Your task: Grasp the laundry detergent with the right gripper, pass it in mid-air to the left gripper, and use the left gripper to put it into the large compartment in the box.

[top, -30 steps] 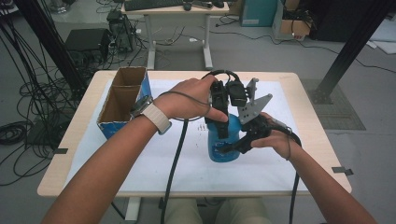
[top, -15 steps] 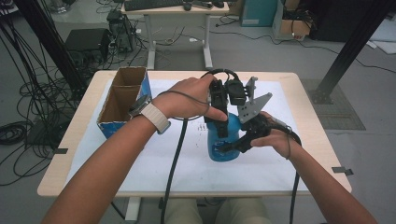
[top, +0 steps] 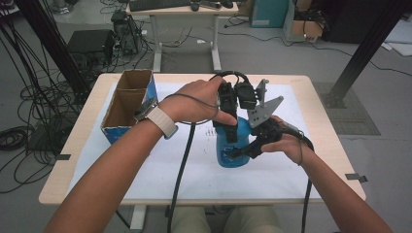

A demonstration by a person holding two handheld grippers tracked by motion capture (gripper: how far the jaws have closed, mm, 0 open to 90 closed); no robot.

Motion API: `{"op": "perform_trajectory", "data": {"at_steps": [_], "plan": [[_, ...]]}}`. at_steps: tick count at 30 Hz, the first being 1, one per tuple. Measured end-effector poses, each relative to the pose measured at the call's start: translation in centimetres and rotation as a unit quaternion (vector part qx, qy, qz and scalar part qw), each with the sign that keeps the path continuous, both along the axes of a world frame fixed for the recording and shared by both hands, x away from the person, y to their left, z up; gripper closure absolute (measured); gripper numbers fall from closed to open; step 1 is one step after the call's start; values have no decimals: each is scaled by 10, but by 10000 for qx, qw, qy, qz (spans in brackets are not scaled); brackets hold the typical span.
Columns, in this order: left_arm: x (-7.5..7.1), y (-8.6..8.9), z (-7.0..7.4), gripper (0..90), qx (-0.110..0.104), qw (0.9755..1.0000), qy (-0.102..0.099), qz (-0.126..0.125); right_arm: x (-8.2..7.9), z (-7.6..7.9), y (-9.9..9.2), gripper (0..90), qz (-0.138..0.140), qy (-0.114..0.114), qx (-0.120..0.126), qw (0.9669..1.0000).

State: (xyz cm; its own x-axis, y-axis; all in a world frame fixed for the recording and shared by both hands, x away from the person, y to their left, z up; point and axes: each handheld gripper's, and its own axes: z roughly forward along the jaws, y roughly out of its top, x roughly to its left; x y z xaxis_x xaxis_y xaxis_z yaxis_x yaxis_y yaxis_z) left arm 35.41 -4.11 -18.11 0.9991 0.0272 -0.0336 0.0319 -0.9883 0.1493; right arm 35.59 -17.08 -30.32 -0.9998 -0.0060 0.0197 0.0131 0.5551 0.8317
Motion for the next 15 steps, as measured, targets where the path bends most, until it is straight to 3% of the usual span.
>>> {"op": "perform_trajectory", "data": {"at_steps": [2,15], "plan": [[-1,0,-1,374,-78,9999,13,115,0,0,0,431,23,3,2,10000],[0,0,-1,374,-124,9998,22,128,2,0,-2,430,1,-21,7,10000]]}}
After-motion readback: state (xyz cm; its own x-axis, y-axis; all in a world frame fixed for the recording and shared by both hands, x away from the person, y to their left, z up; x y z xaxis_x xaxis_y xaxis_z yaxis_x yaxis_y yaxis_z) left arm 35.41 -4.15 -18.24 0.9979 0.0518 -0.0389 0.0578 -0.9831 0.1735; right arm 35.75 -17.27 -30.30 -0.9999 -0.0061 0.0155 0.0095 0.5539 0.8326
